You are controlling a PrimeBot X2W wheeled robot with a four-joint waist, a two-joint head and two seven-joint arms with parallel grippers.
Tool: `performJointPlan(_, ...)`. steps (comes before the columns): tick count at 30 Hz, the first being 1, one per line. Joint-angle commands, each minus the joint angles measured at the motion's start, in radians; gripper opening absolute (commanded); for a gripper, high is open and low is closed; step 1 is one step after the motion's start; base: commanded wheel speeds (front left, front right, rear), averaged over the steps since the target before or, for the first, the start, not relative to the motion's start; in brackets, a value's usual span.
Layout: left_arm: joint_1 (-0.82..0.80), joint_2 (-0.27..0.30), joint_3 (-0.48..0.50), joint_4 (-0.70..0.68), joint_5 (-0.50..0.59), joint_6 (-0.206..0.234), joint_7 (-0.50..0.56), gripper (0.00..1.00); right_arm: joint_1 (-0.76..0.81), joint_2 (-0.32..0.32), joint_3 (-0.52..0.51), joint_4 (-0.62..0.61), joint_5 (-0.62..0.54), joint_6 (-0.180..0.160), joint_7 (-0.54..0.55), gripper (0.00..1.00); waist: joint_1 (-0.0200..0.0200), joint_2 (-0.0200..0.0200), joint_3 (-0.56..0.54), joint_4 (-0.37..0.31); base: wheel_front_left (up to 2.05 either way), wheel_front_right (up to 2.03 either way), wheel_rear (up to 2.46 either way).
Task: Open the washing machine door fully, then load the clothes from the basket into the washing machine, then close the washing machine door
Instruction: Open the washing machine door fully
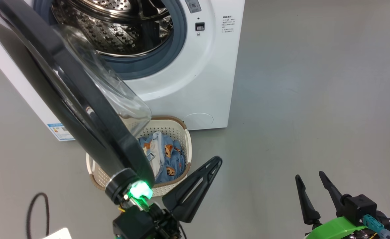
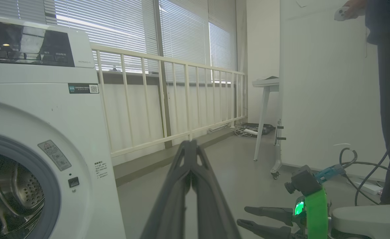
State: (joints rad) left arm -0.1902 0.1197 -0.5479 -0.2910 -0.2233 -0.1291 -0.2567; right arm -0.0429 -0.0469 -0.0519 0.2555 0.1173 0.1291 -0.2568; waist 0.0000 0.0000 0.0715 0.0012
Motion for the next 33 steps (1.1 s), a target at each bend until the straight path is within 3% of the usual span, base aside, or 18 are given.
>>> performJointPlan(1, 0.0, 0.01, 0.026, 0.003, -0.011, -0.002, -0.005, 0.0, -0.021, -0.003, 0.025, -0.019, 0.007, 0.002, -0.005, 1.0, 0.0, 0.0, 0.003, -0.001, 0.0, 0.0, 0.0)
performJointPlan(12, 0.043, 0.0, 0.048, 0.17, -0.006, -0.002, -0.005, 0.0, -0.03, -0.003, 0.038, -0.008, 0.023, 0.002, -0.005, 1.0, 0.0, 0.0, 0.031, -0.01, 0.0, 0.0, 0.0)
performJointPlan(22, 0.012, -0.015, 0.141, 0.29, -0.004, -0.002, -0.005, 0.0, -0.049, -0.003, 0.048, 0.0, 0.037, 0.002, -0.005, 1.0, 0.0, 0.0, 0.069, -0.027, 0.0, 0.0, 0.0)
performJointPlan(33, -0.021, -0.033, 0.202, 0.344, -0.025, -0.002, -0.005, 0.0, -0.064, -0.003, 0.052, 0.011, 0.055, 0.002, -0.005, 1.0, 0.0, 0.0, 0.098, -0.038, 0.0, 0.0, 0.0)
